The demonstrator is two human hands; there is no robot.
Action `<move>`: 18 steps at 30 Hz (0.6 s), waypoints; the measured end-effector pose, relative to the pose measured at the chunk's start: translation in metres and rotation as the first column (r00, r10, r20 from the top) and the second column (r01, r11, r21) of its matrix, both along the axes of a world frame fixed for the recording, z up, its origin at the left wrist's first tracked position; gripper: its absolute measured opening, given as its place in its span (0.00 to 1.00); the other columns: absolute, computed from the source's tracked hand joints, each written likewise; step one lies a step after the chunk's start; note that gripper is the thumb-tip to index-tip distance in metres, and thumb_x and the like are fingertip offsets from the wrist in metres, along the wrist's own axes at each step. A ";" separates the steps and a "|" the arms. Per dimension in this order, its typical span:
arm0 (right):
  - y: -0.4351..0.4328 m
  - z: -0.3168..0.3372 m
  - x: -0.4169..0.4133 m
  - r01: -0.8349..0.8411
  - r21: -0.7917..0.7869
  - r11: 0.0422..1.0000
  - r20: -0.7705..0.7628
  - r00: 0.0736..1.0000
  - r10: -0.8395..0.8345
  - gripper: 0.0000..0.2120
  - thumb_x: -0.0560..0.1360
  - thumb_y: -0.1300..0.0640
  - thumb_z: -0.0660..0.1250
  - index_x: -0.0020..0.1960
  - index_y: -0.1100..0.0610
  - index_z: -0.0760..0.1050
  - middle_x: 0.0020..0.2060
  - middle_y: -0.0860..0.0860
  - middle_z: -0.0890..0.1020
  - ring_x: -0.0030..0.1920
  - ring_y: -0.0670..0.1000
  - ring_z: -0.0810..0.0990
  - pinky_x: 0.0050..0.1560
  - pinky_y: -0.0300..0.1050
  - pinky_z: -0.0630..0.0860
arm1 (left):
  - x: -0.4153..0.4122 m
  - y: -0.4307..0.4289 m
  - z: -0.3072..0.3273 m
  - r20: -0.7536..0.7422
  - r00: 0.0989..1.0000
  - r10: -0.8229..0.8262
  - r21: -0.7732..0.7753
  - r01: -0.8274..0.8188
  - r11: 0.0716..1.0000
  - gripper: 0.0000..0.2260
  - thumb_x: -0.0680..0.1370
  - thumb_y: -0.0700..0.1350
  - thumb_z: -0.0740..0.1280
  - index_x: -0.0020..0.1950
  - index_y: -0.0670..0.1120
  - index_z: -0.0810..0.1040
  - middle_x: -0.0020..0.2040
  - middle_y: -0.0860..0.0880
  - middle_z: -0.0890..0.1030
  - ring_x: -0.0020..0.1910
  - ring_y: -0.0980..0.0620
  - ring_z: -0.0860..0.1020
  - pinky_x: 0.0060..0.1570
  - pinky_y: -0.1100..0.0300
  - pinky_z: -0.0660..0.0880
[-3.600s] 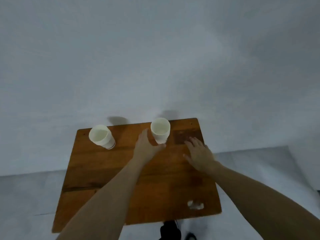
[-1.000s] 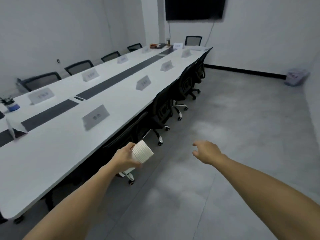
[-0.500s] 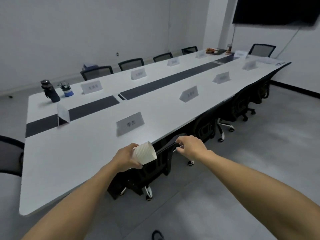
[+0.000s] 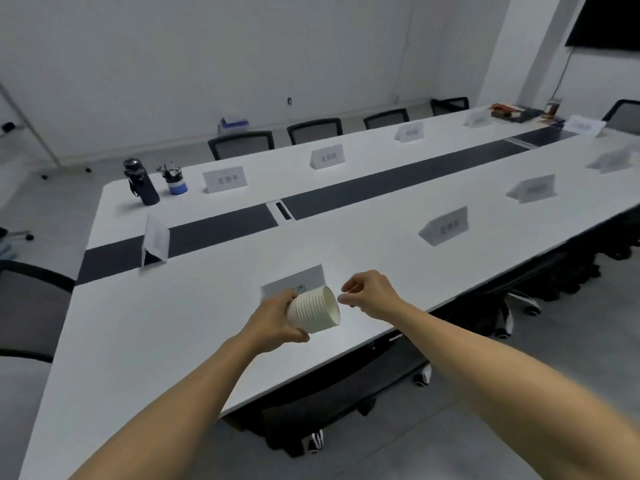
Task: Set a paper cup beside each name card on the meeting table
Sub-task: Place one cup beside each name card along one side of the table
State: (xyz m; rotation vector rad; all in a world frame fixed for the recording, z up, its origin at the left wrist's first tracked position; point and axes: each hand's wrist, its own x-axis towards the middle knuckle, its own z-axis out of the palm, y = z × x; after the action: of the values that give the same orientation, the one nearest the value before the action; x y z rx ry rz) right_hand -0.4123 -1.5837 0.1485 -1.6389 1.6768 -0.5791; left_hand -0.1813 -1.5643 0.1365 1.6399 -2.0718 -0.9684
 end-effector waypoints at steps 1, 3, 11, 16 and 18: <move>-0.018 -0.002 0.003 -0.024 0.022 0.999 0.033 0.999 0.023 0.11 0.70 0.56 0.77 0.50 0.61 0.83 0.41 0.55 0.85 0.40 0.50 0.83 0.38 0.41 0.78 | 0.001 -0.011 -0.002 -0.001 1.000 0.019 0.000 -0.019 1.000 0.30 0.60 0.48 0.80 0.58 0.54 0.71 0.53 0.53 0.77 0.52 0.50 0.78 0.48 0.53 0.82; -0.051 -0.007 0.006 -0.088 0.072 0.994 0.083 0.993 0.082 0.08 0.70 0.59 0.76 0.47 0.62 0.83 0.40 0.57 0.86 0.38 0.51 0.82 0.37 0.43 0.78 | 0.001 -0.031 -0.006 0.001 0.998 0.056 0.001 -0.056 0.998 0.31 0.60 0.48 0.80 0.59 0.55 0.72 0.53 0.53 0.77 0.52 0.51 0.78 0.49 0.52 0.83; -0.171 -0.014 0.016 -0.344 0.098 0.934 0.185 0.928 0.323 0.03 0.72 0.62 0.74 0.43 0.59 0.80 0.41 0.54 0.83 0.41 0.52 0.82 0.38 0.40 0.79 | -0.009 -0.104 -0.003 0.032 0.967 0.254 0.008 -0.255 0.967 0.29 0.61 0.46 0.80 0.58 0.53 0.72 0.52 0.51 0.78 0.51 0.49 0.79 0.48 0.52 0.83; -0.231 -0.014 0.029 -0.477 0.129 0.870 0.231 0.867 0.441 0.04 0.73 0.63 0.74 0.41 0.59 0.79 0.41 0.55 0.82 0.41 0.53 0.82 0.39 0.41 0.82 | -0.012 -0.134 -0.001 0.022 0.927 0.373 0.026 -0.374 0.927 0.31 0.62 0.45 0.81 0.60 0.52 0.71 0.54 0.50 0.78 0.52 0.47 0.78 0.51 0.53 0.81; -0.245 -0.018 0.038 -0.517 0.143 0.844 0.235 0.846 0.479 0.04 0.73 0.64 0.74 0.43 0.61 0.79 0.41 0.54 0.82 0.41 0.52 0.82 0.40 0.41 0.82 | -0.009 -0.139 -0.004 0.016 0.909 0.416 0.052 -0.416 0.908 0.31 0.62 0.44 0.81 0.60 0.51 0.71 0.54 0.50 0.78 0.53 0.47 0.78 0.49 0.55 0.81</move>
State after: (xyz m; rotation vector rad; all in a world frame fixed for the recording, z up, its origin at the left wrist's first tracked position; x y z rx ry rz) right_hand -0.3745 -1.8289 0.1307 -1.7183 1.0611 -0.2789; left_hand -0.1903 -1.7032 0.1329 2.0008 -1.6039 -0.8742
